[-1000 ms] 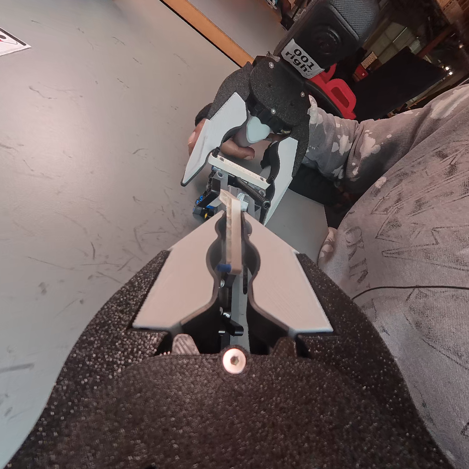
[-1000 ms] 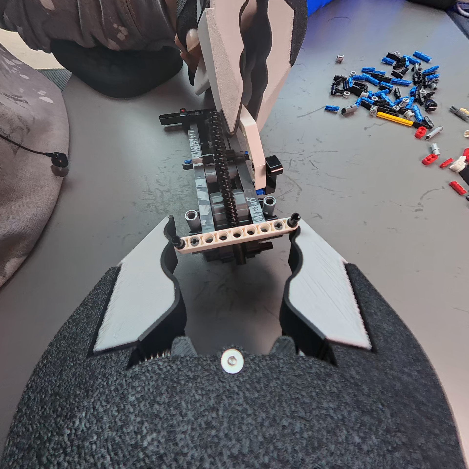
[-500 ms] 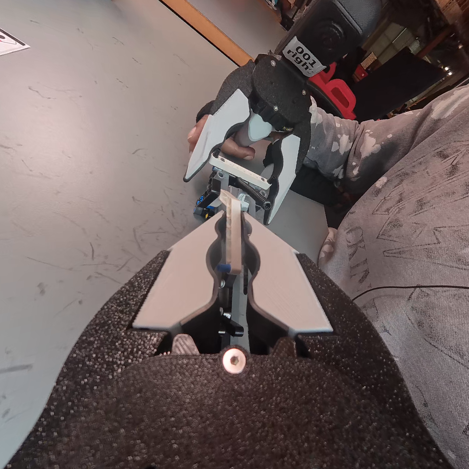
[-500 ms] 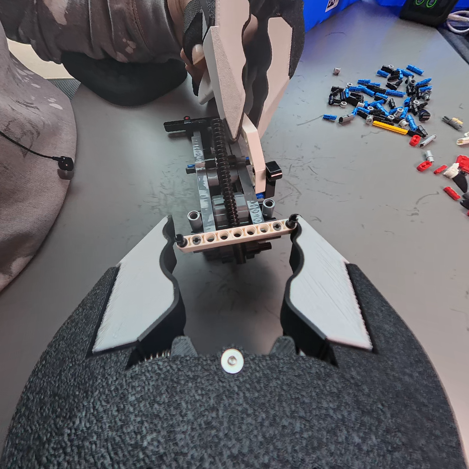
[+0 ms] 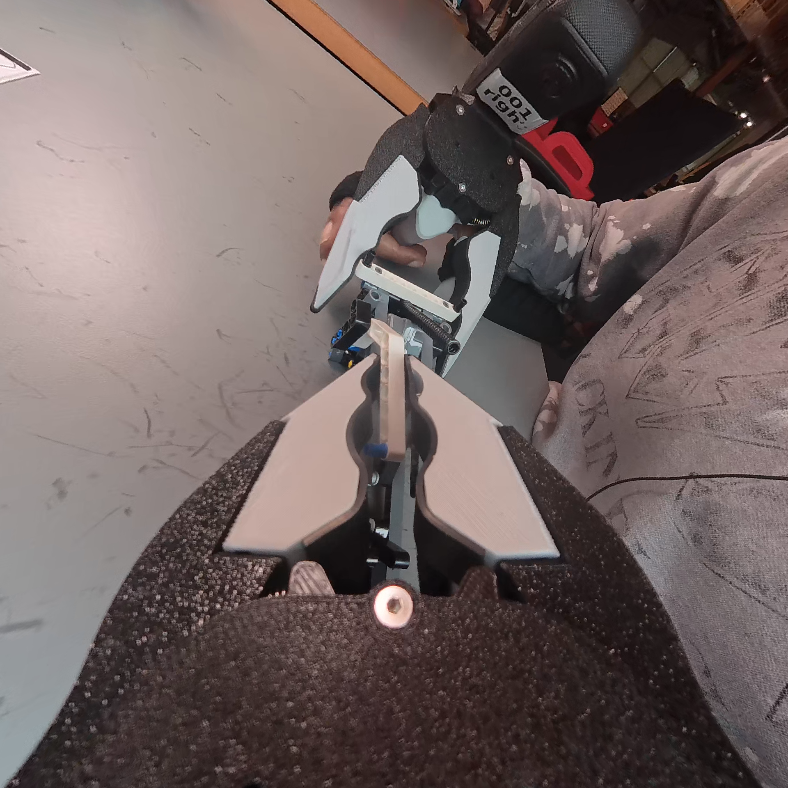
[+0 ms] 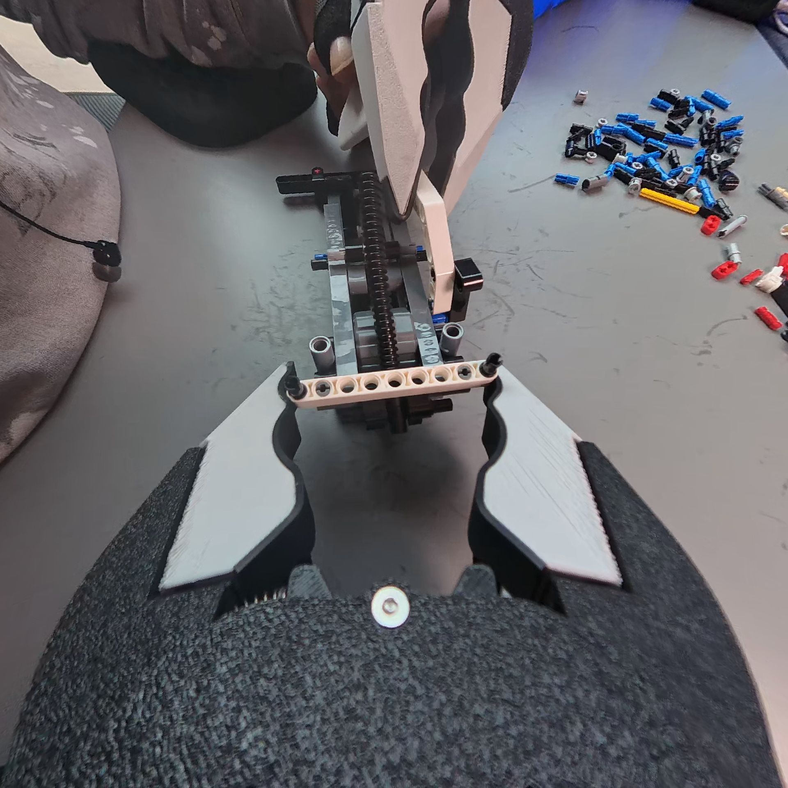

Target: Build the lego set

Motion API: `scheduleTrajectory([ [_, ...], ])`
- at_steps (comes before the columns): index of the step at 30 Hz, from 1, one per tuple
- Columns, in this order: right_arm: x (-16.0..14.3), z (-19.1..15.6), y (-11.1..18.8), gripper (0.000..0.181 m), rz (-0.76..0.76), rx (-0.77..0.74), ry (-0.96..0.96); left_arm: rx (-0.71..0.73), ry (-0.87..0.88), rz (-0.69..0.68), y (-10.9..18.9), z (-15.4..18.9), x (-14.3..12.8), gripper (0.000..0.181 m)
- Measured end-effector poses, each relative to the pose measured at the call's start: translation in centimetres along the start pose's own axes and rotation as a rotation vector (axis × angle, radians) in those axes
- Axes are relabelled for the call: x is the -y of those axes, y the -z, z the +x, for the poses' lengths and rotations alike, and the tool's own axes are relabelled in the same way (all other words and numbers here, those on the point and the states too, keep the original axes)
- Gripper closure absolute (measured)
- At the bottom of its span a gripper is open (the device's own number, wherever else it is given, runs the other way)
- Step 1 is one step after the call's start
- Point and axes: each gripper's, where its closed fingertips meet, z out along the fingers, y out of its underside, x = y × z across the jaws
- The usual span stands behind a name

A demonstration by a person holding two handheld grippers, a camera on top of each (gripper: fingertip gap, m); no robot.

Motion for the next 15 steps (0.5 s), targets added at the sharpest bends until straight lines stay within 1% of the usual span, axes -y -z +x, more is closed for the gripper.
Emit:
scheduleTrajectory([
  [15,-0.01,-0.01,0.04,0.095,0.002,0.008,-0.010,-0.003,0.003,0.009,0.08,-0.01,0.12,0.171],
])
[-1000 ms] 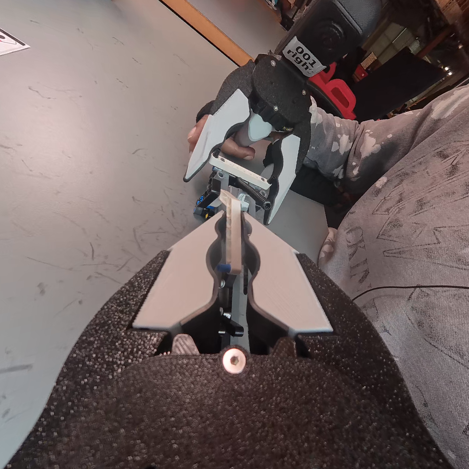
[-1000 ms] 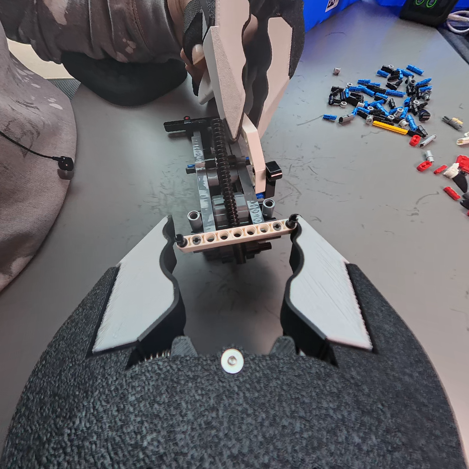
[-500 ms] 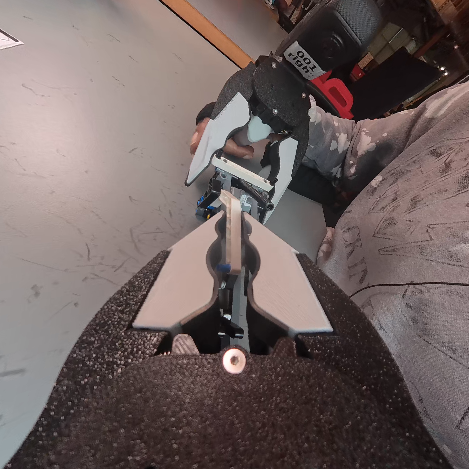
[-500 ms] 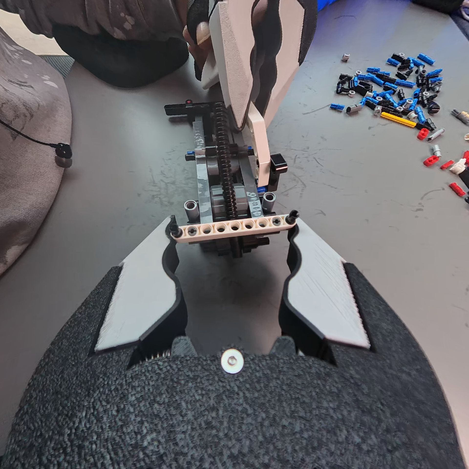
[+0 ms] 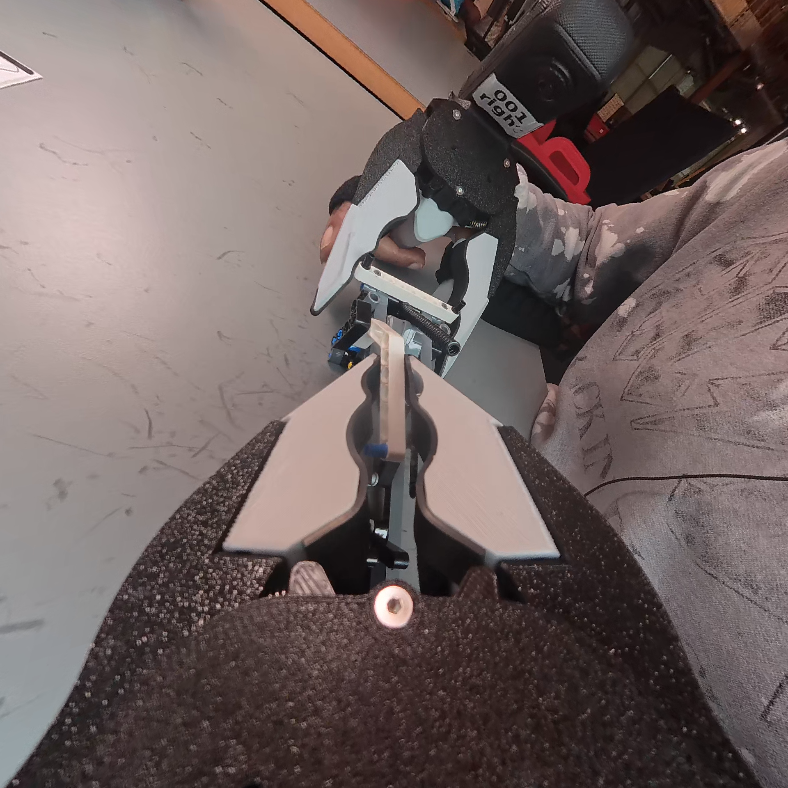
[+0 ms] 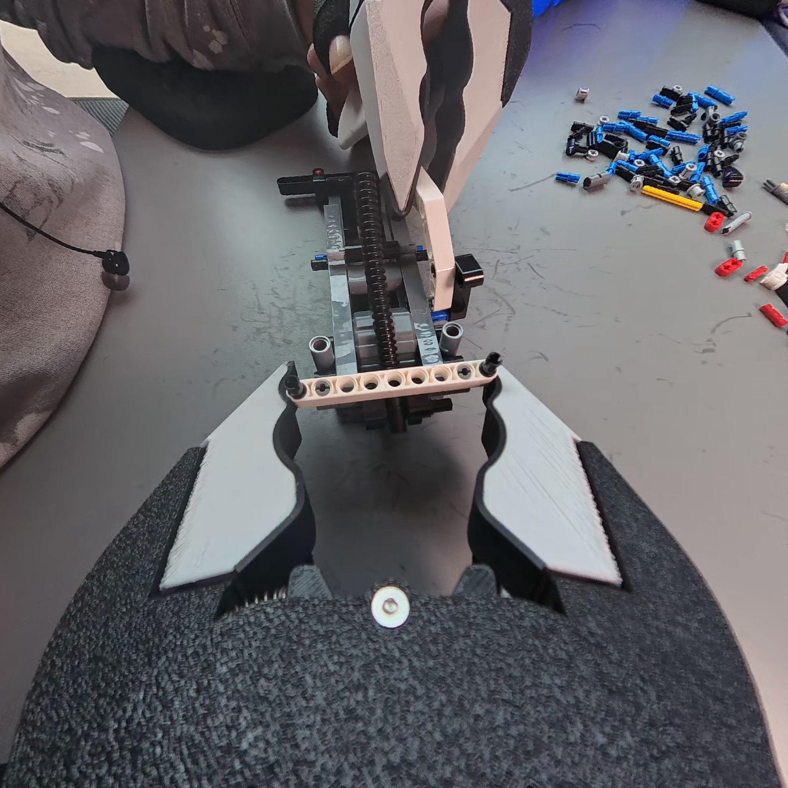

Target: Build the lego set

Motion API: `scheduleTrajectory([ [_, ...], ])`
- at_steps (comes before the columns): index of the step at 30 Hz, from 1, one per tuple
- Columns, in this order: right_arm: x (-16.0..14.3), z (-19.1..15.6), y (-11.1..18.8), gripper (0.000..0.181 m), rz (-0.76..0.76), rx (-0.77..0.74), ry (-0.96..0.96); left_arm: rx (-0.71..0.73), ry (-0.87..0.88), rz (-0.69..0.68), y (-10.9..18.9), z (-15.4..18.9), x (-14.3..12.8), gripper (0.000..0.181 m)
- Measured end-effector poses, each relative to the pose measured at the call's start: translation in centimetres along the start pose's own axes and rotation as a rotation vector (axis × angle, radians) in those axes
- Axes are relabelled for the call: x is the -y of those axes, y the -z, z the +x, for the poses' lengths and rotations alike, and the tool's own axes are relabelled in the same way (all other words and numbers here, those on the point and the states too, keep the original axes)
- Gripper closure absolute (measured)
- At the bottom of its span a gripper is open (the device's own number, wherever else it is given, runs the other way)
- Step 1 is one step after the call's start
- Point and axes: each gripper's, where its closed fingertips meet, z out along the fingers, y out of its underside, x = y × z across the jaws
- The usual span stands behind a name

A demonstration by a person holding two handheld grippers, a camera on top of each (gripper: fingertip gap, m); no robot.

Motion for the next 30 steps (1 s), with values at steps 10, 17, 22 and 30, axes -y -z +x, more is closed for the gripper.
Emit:
scheduleTrajectory([
  [10,0.00,-0.04,0.03,0.095,0.002,0.004,-0.001,0.000,-0.002,0.006,0.10,0.03,0.07,0.171],
  [17,0.00,-0.03,0.03,0.095,0.002,0.006,-0.004,-0.003,0.002,0.007,0.10,0.05,0.06,0.171],
  [22,0.00,-0.03,0.03,0.095,0.002,0.007,-0.004,-0.002,-0.001,0.004,0.05,0.07,0.01,0.171],
  [30,-0.02,-0.03,0.02,0.095,0.002,0.009,-0.005,-0.002,-0.003,-0.001,-0.04,0.13,-0.09,0.171],
])
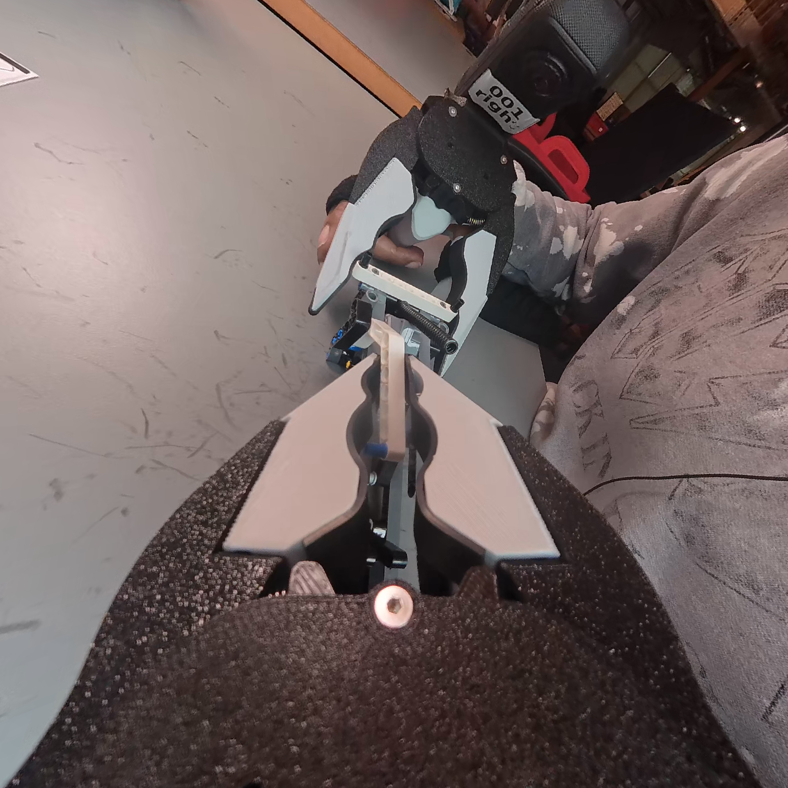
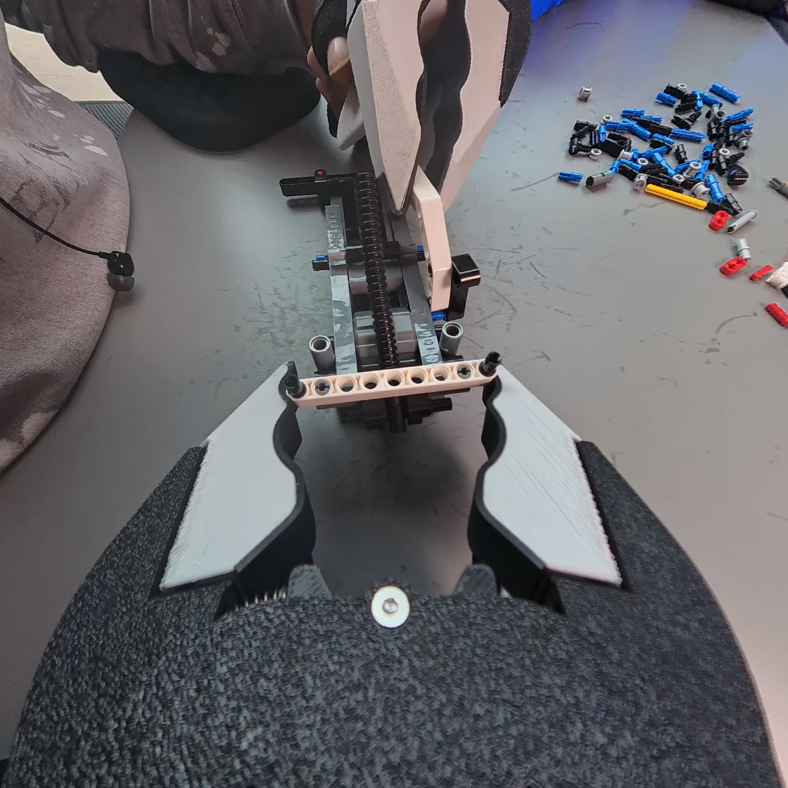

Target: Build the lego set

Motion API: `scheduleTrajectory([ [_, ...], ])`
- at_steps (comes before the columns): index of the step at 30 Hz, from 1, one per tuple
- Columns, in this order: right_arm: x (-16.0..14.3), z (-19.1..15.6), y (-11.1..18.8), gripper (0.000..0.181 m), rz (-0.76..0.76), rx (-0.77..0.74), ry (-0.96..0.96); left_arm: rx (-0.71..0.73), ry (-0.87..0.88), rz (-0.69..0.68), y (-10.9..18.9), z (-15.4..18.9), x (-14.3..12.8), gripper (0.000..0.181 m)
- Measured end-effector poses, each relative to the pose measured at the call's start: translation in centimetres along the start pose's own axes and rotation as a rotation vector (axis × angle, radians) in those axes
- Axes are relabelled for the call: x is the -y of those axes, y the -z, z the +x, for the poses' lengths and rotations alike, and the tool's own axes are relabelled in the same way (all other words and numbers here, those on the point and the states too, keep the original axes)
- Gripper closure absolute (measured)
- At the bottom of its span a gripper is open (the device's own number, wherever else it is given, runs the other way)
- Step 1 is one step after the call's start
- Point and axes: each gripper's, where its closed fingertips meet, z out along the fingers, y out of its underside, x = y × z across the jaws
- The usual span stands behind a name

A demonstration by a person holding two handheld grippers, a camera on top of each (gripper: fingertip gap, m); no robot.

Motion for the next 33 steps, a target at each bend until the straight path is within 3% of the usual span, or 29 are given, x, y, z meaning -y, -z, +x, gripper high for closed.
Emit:
scheduleTrajectory([
  [26,0.0,0.0,0.0,0.095,0.001,0.003,-0.002,-0.003,0.004,0.015,0.2,0.0,0.2,0.171],
  [33,0.0,0.0,0.0,0.096,0.000,0.005,-0.003,0.006,0.036,0.137,1.8,-0.6,2.3,0.171],
])
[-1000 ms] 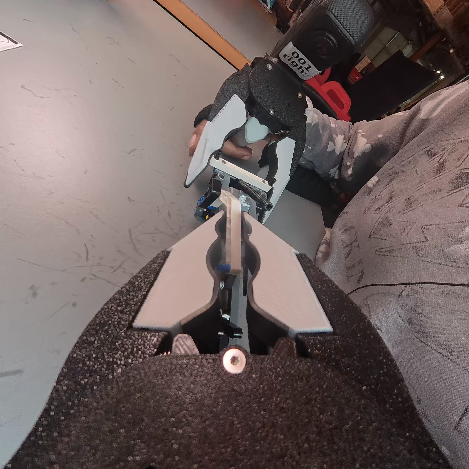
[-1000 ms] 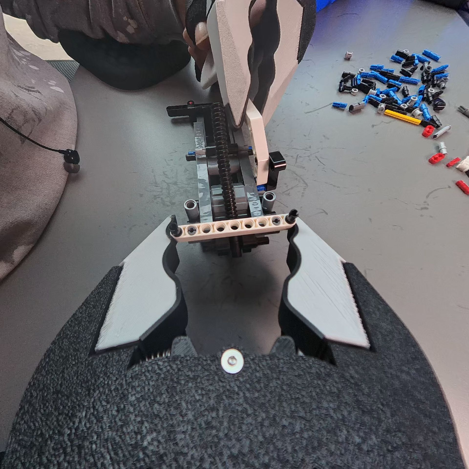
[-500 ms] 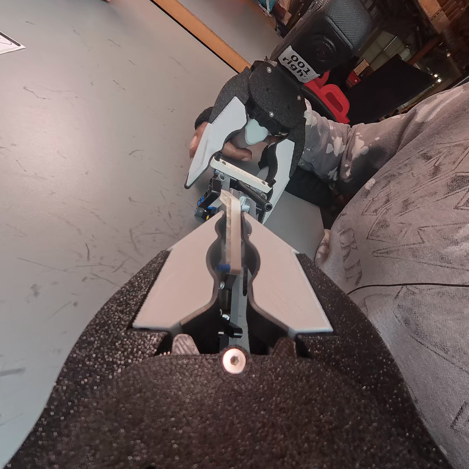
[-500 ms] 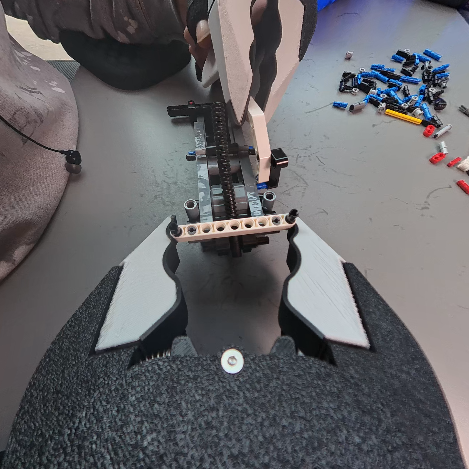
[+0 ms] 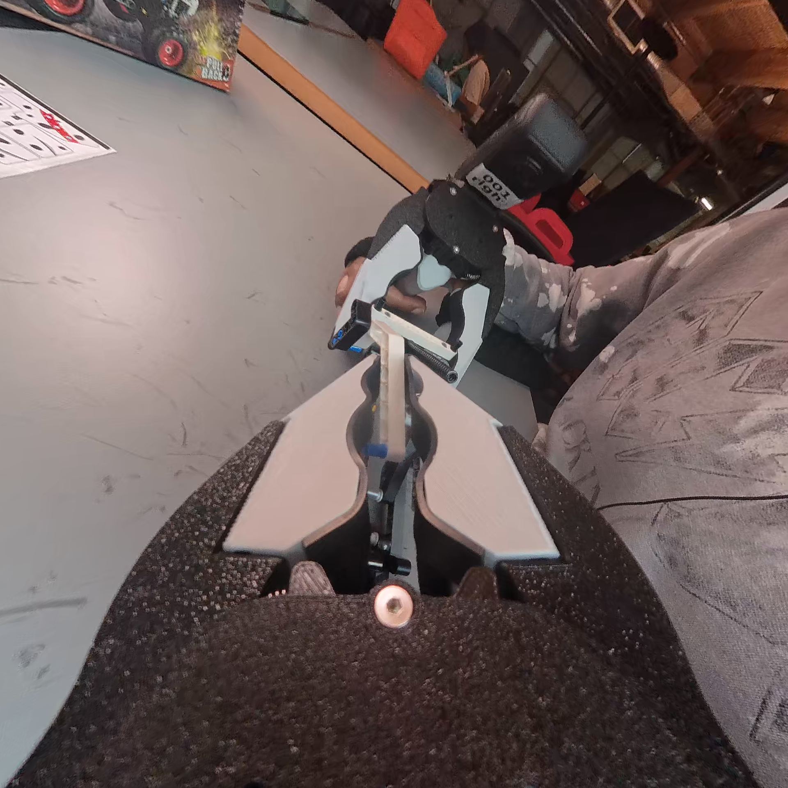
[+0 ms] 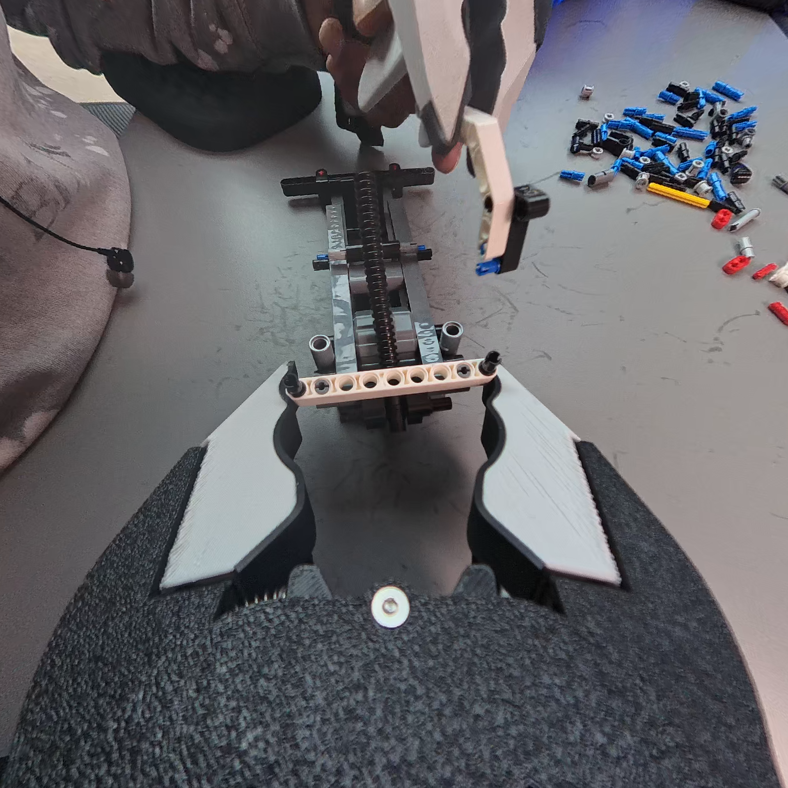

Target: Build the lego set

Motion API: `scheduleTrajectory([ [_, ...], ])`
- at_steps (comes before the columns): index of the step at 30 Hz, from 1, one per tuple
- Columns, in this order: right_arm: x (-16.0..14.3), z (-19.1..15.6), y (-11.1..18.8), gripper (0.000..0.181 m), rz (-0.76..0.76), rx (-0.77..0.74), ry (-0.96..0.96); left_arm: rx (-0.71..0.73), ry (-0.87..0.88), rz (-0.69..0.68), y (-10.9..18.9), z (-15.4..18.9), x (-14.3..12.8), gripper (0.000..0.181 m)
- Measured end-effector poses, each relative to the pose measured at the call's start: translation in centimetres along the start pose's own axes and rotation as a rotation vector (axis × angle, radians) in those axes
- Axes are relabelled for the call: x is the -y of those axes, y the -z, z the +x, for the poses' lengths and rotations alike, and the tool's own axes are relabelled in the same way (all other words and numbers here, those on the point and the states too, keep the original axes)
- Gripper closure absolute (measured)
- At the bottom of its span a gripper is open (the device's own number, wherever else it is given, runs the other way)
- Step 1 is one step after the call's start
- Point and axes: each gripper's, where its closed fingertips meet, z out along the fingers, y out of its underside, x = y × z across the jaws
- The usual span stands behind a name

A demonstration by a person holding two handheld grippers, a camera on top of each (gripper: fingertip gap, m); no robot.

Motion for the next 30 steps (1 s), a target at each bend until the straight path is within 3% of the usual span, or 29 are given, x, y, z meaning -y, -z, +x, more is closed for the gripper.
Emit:
scheduleTrajectory([
  [5,0.0,0.0,0.0,0.096,-0.001,-0.008,0.007,0.016,0.013,0.032,0.6,-0.3,0.6,0.171],
  [18,0.0,-0.4,0.0,0.096,0.000,0.007,0.029,-0.092,0.027,0.001,-1.0,1.9,-0.2,0.171],
  [30,0.0,-0.4,-0.1,0.096,-0.003,0.011,0.027,-0.071,-0.002,-0.051,-2.7,1.9,-0.7,0.171],
])
